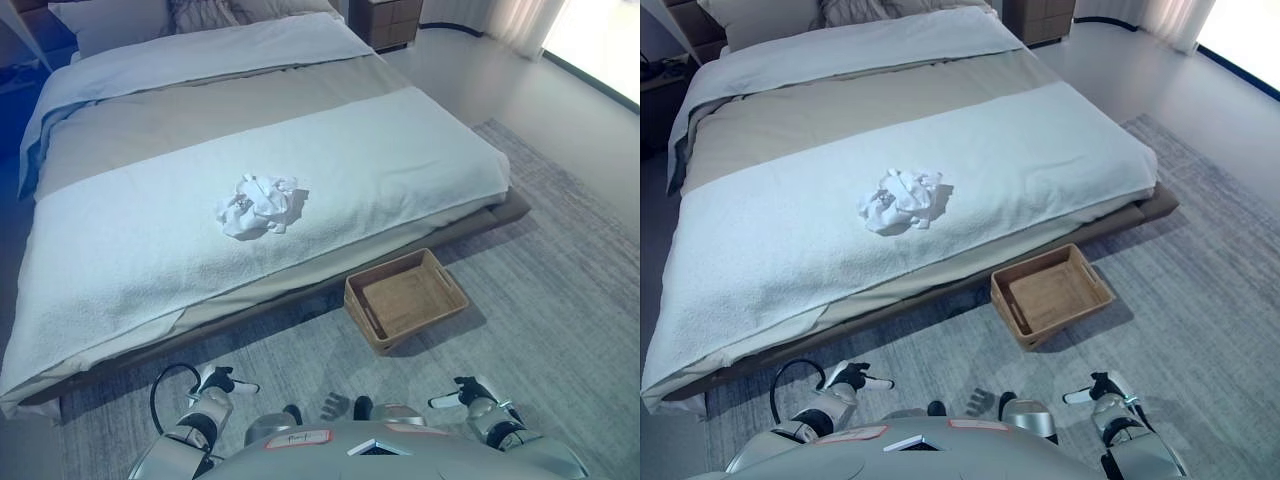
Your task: Put the clothes on the bed into the basket.
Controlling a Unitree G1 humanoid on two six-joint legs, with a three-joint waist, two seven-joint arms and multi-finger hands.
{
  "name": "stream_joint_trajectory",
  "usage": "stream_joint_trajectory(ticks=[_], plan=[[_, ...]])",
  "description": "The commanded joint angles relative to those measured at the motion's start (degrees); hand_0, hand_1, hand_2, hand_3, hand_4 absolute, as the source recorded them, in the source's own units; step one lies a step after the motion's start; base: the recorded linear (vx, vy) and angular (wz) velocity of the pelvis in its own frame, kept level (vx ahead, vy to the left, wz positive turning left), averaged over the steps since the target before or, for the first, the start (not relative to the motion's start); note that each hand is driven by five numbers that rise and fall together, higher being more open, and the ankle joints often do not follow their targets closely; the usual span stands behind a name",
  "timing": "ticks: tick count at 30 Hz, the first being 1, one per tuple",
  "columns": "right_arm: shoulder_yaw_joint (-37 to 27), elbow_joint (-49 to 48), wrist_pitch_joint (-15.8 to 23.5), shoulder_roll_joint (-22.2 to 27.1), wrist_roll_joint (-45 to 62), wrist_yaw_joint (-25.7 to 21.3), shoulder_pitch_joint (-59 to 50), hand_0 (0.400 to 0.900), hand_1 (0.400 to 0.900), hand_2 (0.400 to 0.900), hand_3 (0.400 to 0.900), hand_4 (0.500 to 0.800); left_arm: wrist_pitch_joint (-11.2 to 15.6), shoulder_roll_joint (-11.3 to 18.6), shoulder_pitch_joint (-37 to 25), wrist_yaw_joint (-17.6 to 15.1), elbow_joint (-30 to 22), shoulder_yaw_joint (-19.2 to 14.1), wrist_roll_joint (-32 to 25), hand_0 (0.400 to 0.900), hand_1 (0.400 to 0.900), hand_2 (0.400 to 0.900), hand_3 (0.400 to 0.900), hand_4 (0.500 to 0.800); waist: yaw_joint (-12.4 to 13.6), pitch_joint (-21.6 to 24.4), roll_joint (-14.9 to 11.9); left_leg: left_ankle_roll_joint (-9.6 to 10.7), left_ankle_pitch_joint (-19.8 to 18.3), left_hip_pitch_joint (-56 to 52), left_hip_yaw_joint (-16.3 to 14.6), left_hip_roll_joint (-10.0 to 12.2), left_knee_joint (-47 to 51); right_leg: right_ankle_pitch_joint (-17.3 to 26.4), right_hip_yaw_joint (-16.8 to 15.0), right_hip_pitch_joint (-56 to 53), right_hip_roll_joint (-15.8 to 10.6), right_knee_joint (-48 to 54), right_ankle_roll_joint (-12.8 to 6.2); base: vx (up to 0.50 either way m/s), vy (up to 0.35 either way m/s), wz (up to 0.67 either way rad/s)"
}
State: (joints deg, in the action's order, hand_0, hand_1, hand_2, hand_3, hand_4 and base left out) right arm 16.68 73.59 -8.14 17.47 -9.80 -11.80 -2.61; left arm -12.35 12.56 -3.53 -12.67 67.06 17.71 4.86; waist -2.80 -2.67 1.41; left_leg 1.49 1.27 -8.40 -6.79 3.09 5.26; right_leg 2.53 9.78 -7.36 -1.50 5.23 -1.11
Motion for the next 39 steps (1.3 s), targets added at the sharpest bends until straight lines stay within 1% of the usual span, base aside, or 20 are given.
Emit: stream_joint_trajectory(ticks=[1, 11, 16, 20, 24, 26, 28, 29, 30, 31, 32, 33, 34, 35, 36, 37, 38, 39], plan=[[2.1, 2.5, 0.4, 1.5, -1.9, -1.1, -4.7, 0.9, 0.9, 0.9, 0.9, 0.8, 0.8, 2.6, -4.8, -0.8, 3.2, -0.8, 1.5, 0.9, 0.9, 0.9, 0.9, 0.8, 0.4, -0.1, -0.8, -0.1, -3.6, -0.4, 1.0, -2.2, -0.3, -4.1, -2.9, -1.4, -0.3, -0.2, -3.06, 0.0, 0.0, 0.0], [2.0, 2.3, 0.3, 1.8, -2.0, -1.1, -4.8, 0.9, 0.9, 0.9, 0.9, 0.8, 0.7, 2.8, -4.9, -1.1, 2.8, -1.4, 0.8, 0.9, 0.9, 0.9, 0.9, 0.8, 0.4, -0.3, -0.8, -0.2, -3.8, -0.3, 1.1, -2.4, -0.3, -4.1, -2.7, -1.5, -0.5, -0.2, -3.18, 0.0, 0.0, 0.0], [1.8, 1.9, 0.3, 2.0, -1.8, -1.1, -4.6, 0.9, 0.9, 0.9, 0.9, 0.8, 0.5, 3.2, -4.7, -1.5, 2.2, -1.7, 0.7, 0.9, 0.9, 0.9, 0.9, 0.8, 0.5, -0.4, -0.9, -0.7, -4.0, -0.3, 1.0, -2.7, -0.3, -4.0, -2.9, -1.4, -0.7, -0.2, -3.4, 0.02, 0.04, 0.0], [1.9, 1.7, 0.3, 2.1, -1.8, -1.0, -5.1, 0.9, 0.9, 0.9, 0.9, 0.8, 0.6, 3.5, -4.7, -1.8, 2.0, -1.8, 0.7, 0.9, 0.9, 0.9, 0.9, 0.8, 0.6, -0.8, -1.0, -1.4, -4.1, 0.2, 1.0, -3.2, -0.3, -3.7, -3.2, -0.9, -1.1, -0.2, -3.69, 0.02, 0.074, -0.01], [1.8, 1.2, 0.3, 2.6, -1.8, -0.7, -5.8, 0.9, 0.9, 0.9, 0.9, 0.8, 0.8, 4.0, -5.2, -2.0, 1.2, -2.0, 0.1, 0.9, 0.9, 0.9, 0.9, 0.8, 0.9, -1.4, -0.9, -2.6, -4.1, 1.3, 0.9, -4.2, -0.3, -3.5, -3.5, 0.7, -2.0, -1.6, -4.14, 0.01, 0.123, -0.02], [1.6, 0.9, 0.3, 2.7, -1.5, -0.7, -6.3, 0.9, 0.9, 0.9, 0.9, 0.8, 0.8, 4.3, -5.6, -2.2, 0.7, -2.0, -0.3, 0.9, 0.9, 0.9, 0.9, 0.8, 1.2, -1.9, -0.7, -3.6, -4.0, 1.7, 1.2, -4.7, -0.3, -4.4, -3.9, 2.9, -2.7, -5.5, -4.4, 0.01, 0.185, -0.02], [0.8, 0.6, 0.3, 3.0, -1.0, -0.9, -6.9, 0.9, 0.9, 0.9, 0.9, 0.8, 0.8, 4.7, -6.1, -2.4, 0.4, -2.1, -0.6, 0.9, 0.9, 0.9, 0.9, 0.8, 1.3, -2.7, -0.5, -4.7, -4.5, 2.0, 1.7, -5.4, -0.9, -5.5, -4.6, 6.2, -3.1, -12.4, -4.84, 0.03, 0.212, 0.03], [0.5, 0.7, 0.3, 3.1, -0.7, -0.9, -7.0, 0.9, 0.9, 0.9, 0.9, 0.8, 0.8, 4.7, -6.4, -2.3, 0.4, -2.0, -0.6, 0.9, 0.9, 0.9, 0.9, 0.8, 1.2, -3.1, -0.4, -5.2, -4.7, 2.0, 2.1, -5.8, -1.2, -5.2, -5.0, 7.9, -3.4, -16.1, -4.96, 0.04, 0.236, 0.24], [0.0, 0.8, 0.3, 3.3, -0.4, -0.9, -7.0, 0.9, 0.9, 0.9, 0.9, 0.8, 0.8, 4.9, -6.8, -2.3, 0.3, -1.9, -0.6, 0.9, 0.9, 0.9, 0.9, 0.8, 0.7, -3.7, -0.3, -6.0, -5.0, 1.9, 3.1, -6.5, -1.7, -3.6, -5.8, 10.2, -4.1, -22.0, -4.9, 0.05, 0.271, 0.33], [-0.4, 0.8, 0.3, 3.5, -0.1, -1.0, -6.8, 0.9, 0.9, 0.9, 0.9, 0.8, 0.8, 5.1, -7.0, -2.3, 0.0, -1.8, -0.8, 0.9, 0.9, 0.9, 0.9, 0.8, 0.2, -4.3, -0.3, -6.6, -5.0, 1.6, 3.6, -7.0, -1.9, -0.9, -6.6, 12.9, -4.7, -27.4, -4.55, 0.06, 0.305, 0.49], [-0.9, 0.7, 0.3, 3.8, 0.3, -1.1, -6.3, 0.9, 0.9, 0.9, 0.9, 0.8, 0.5, 5.3, -7.3, -2.1, -0.9, -1.6, -0.8, 0.9, 0.9, 0.9, 0.9, 0.8, -0.6, -5.4, -0.4, -7.3, -5.4, 0.7, 4.2, -7.7, -2.1, 1.4, -8.1, 15.4, -5.0, -33.9, -4.03, 0.04, 0.281, 0.38], [-1.1, 0.5, 0.3, 4.0, 0.6, -1.1, -6.2, 0.9, 0.9, 0.9, 0.9, 0.8, 0.3, 5.5, -7.7, -1.8, -1.4, -1.5, -0.7, 0.9, 0.9, 0.9, 0.9, 0.8, -1.1, -6.3, -0.2, -7.7, -5.3, 0.7, 4.6, -7.8, -2.3, 2.1, -8.7, 18.2, -4.6, -38.8, -3.36, 0.04, 0.255, 0.34], [-1.3, 0.2, 0.2, 4.0, 1.0, -1.3, -6.0, 0.9, 0.9, 0.9, 0.9, 0.8, 0.3, 5.7, -7.9, -1.6, -1.9, -1.2, -0.6, 0.9, 0.9, 0.9, 0.9, 0.8, -1.8, -7.1, 0.0, -7.9, -5.4, 0.2, 4.9, -7.7, -2.3, 1.3, -9.3, 20.8, -3.7, -42.6, -2.84, 0.08, 0.205, 0.27], [-1.8, 0.3, 0.2, 4.0, 1.4, -1.4, -5.5, 0.9, 0.9, 0.9, 0.9, 0.8, 0.2, 5.8, -8.0, -1.3, -2.3, -1.2, -0.3, 0.9, 0.9, 0.9, 0.9, 0.8, -2.4, -7.3, 0.4, -7.9, -5.7, -0.3, 5.3, -7.6, -2.2, -0.1, -9.9, 22.7, -2.4, -43.8, -2.54, 0.17, 0.147, 0.34], [-2.0, 0.3, 0.2, 4.1, 1.5, -1.4, -5.1, 0.9, 0.9, 0.9, 0.9, 0.8, 0.0, 5.9, -8.0, -1.0, -2.7, -1.2, 0.0, 0.9, 0.9, 0.9, 0.9, 0.8, -3.1, -7.2, 0.5, -7.7, -6.0, -1.5, 6.0, -7.6, -1.6, -2.5, -10.1, 23.8, -0.3, -42.3, -2.25, 0.27, 0.097, 0.38], [-2.4, 0.4, 0.3, 4.2, 1.7, -1.4, -4.6, 0.9, 0.9, 0.9, 0.9, 0.8, -0.1, 6.0, -8.2, -0.9, -2.7, -1.2, 0.1, 0.9, 0.9, 0.9, 0.9, 0.8, -3.7, -7.0, 0.5, -7.5, -6.5, -2.6, 6.5, -7.6, -1.3, -3.4, -9.9, 24.2, 1.0, -39.3, -2.41, 0.32, 0.052, 0.37], [-2.8, 0.5, 0.3, 4.3, 2.0, -1.5, -4.5, 0.9, 0.9, 0.9, 0.9, 0.8, 0.0, 5.9, -8.6, -0.9, -2.6, -1.2, 0.3, 0.9, 0.9, 0.9, 0.9, 0.8, -4.2, -6.8, 0.6, -7.2, -7.1, -3.9, 6.7, -7.7, -0.9, -3.2, -9.3, 24.2, 2.0, -34.1, -2.7, 0.38, 0.044, 0.31], [-3.1, 0.7, 0.3, 4.5, 2.2, -1.5, -4.3, 0.9, 0.9, 0.9, 0.9, 0.8, 0.2, 5.8, -8.7, -0.8, -2.5, -1.1, 0.6, 0.9, 0.9, 0.9, 0.9, 0.8, -4.7, -6.6, 0.6, -6.8, -8.0, -5.7, 7.3, -8.1, -0.4, -1.3, -8.0, 24.2, 2.7, -25.8, -3.61, 0.4, 0.023, 0.35]])
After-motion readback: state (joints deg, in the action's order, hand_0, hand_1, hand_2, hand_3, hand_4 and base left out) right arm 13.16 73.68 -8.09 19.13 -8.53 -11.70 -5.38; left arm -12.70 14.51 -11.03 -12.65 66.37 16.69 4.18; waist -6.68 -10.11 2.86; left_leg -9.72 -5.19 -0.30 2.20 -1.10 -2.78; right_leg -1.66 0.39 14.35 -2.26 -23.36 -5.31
